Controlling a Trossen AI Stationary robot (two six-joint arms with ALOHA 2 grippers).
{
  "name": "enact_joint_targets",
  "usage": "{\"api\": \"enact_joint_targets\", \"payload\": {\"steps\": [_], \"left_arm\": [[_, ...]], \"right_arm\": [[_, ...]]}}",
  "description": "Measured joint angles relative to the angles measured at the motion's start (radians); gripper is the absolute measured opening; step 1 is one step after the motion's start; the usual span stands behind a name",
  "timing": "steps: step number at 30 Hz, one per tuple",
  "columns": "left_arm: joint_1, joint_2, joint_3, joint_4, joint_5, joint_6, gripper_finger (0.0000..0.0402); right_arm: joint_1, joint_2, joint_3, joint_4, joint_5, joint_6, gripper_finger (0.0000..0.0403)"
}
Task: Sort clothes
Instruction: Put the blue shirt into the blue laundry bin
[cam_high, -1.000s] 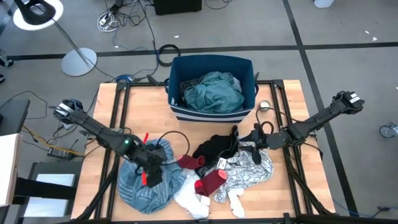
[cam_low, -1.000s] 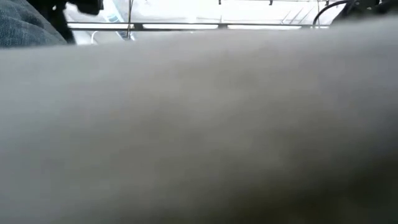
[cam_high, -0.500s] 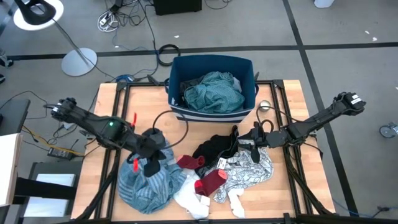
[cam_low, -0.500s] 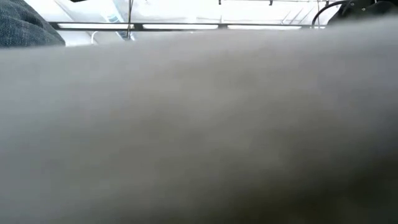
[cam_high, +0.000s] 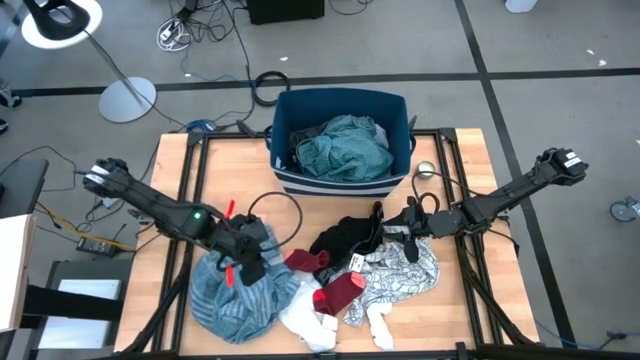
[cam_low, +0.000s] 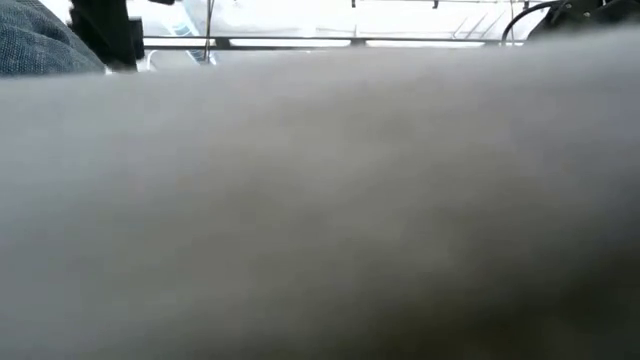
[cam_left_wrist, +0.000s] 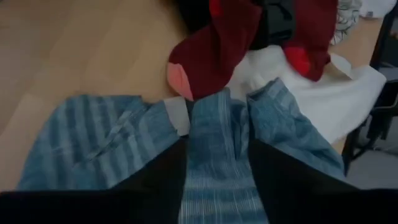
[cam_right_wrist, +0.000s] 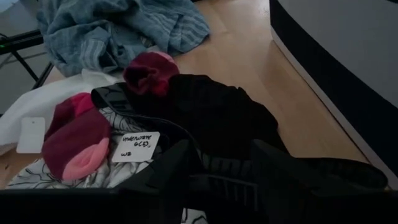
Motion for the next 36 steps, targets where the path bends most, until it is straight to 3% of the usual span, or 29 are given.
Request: {"api": "enact_joint_targets", "payload": {"steps": [7, 14, 22, 25, 30, 36], "left_arm": [[-0.017, 0.000, -0.062, 0.241, 0.177, -0.132, 0.0210], [-0.077, 0.018, -0.023, 0.172, 0.174, -0.220, 0.0194], [-0.118, 0.176, -0.024, 0.081, 0.237, -0.264, 0.0184], [-0.105, 0.233, -0.025, 0.061, 0.332, -0.255, 0.0150], [-0.082, 0.203, -0.025, 0.073, 0.390, -0.142, 0.0019], [-0.063, 0.033, 0.051, -0.106, 0.239, -0.162, 0.0004]], "right_arm": [[0.000, 0.000, 0.000, 0.000, 0.000, 0.000, 0.0171], [0.000, 0.000, 0.000, 0.002, 0.000, 0.000, 0.0171], [0.000, 0.000, 0.000, 0.003, 0.000, 0.009, 0.0171], [0.000, 0.000, 0.000, 0.004, 0.000, 0.016, 0.0171], [0.000, 0.000, 0.000, 0.008, 0.000, 0.017, 0.0171], [0.000, 0.000, 0.000, 0.010, 0.000, 0.024, 0.0171]]}}
